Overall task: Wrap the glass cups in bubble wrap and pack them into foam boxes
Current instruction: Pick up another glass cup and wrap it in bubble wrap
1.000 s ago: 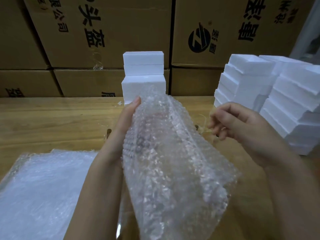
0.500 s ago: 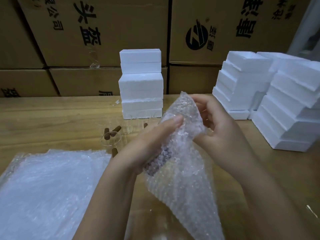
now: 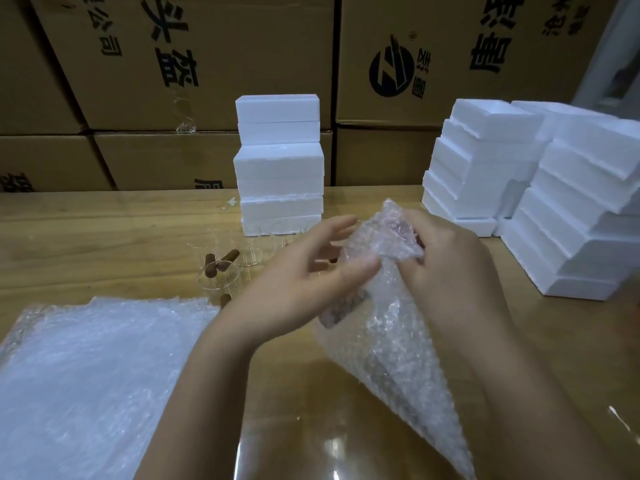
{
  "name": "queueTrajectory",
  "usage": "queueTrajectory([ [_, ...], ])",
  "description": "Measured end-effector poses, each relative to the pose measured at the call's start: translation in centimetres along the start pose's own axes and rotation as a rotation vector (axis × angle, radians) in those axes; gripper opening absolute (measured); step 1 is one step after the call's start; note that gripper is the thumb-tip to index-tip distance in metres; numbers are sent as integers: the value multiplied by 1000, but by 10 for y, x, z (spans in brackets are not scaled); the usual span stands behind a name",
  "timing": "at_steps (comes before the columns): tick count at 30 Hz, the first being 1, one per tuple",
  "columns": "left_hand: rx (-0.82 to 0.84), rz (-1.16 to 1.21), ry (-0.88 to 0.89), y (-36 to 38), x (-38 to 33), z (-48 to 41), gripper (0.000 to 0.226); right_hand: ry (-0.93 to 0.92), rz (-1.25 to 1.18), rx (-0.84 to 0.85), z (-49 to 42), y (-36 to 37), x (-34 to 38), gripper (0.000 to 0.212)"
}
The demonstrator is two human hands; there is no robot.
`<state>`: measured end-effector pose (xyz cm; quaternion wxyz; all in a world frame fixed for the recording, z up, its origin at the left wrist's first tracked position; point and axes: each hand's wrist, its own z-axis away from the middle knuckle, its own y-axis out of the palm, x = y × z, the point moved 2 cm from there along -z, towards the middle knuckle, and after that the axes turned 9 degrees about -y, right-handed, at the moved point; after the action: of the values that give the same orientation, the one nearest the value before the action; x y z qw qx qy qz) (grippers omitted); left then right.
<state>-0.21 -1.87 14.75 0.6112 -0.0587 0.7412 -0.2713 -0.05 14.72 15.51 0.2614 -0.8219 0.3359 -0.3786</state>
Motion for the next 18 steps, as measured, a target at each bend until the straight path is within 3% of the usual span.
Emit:
queueTrajectory([
  [2,114,-74,57,-5,1,6,87,39,40,-2,-1,1,-4,14],
  [4,128,-172,80,-6,2,9,94,72,45,10,-1,3,-5,11],
  [7,49,-253,85,-3,4,6,92,89,40,31,-1,6,-2,12],
  [18,-192,-154,166,-5,0,4,62,-26,32,-26,5,14,18,16],
])
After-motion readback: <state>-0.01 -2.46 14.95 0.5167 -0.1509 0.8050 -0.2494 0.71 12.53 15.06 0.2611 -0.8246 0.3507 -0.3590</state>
